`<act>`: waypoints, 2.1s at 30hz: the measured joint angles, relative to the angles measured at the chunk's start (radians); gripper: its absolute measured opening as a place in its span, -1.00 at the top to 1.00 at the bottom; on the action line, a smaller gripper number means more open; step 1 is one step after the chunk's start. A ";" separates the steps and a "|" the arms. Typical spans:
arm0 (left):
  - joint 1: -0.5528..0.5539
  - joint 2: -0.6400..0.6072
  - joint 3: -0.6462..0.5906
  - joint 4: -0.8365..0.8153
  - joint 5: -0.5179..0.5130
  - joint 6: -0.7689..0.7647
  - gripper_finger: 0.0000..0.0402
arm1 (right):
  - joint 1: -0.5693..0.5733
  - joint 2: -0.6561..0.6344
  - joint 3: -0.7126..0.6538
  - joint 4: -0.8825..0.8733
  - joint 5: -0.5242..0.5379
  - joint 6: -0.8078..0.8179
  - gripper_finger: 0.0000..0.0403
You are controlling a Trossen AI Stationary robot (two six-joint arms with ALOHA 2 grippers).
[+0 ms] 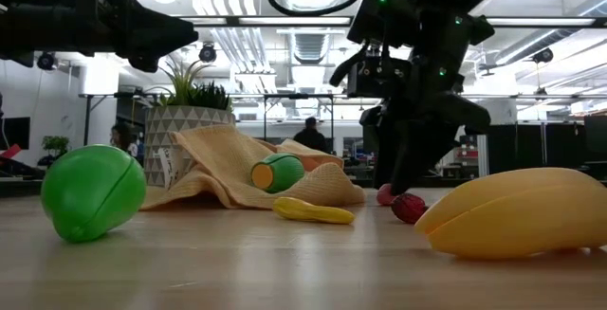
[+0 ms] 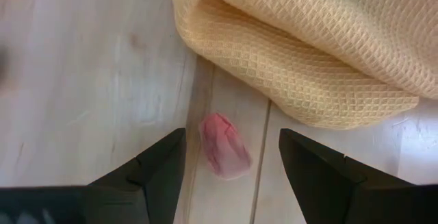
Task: Pick and placing Produce into tupperware
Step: Put the apricot into the blue bin
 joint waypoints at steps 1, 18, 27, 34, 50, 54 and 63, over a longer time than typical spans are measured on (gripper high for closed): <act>0.000 0.000 0.000 0.000 0.000 0.000 0.40 | 0.000 0.000 0.000 0.000 0.000 0.000 -0.12; 0.000 0.000 0.000 -0.001 0.000 0.000 0.40 | 0.000 0.036 0.000 0.006 -0.024 0.041 -0.07; 0.000 0.000 0.000 -0.001 0.000 0.000 0.40 | 0.001 0.037 0.000 0.005 -0.026 0.041 0.21; 0.000 0.000 0.000 -0.001 0.000 0.000 0.40 | 0.001 0.037 0.000 0.003 -0.024 0.046 0.55; 0.000 0.000 -0.001 -0.003 0.000 0.000 0.40 | 0.009 -0.063 0.185 -0.361 -0.032 0.031 0.74; 0.000 0.000 -0.001 -0.003 0.000 0.000 0.40 | 0.028 -0.126 0.233 -0.460 -0.115 0.088 0.74; 0.000 0.000 -0.001 -0.009 0.000 0.000 0.40 | 0.147 -0.342 0.226 -0.480 -0.200 0.216 0.74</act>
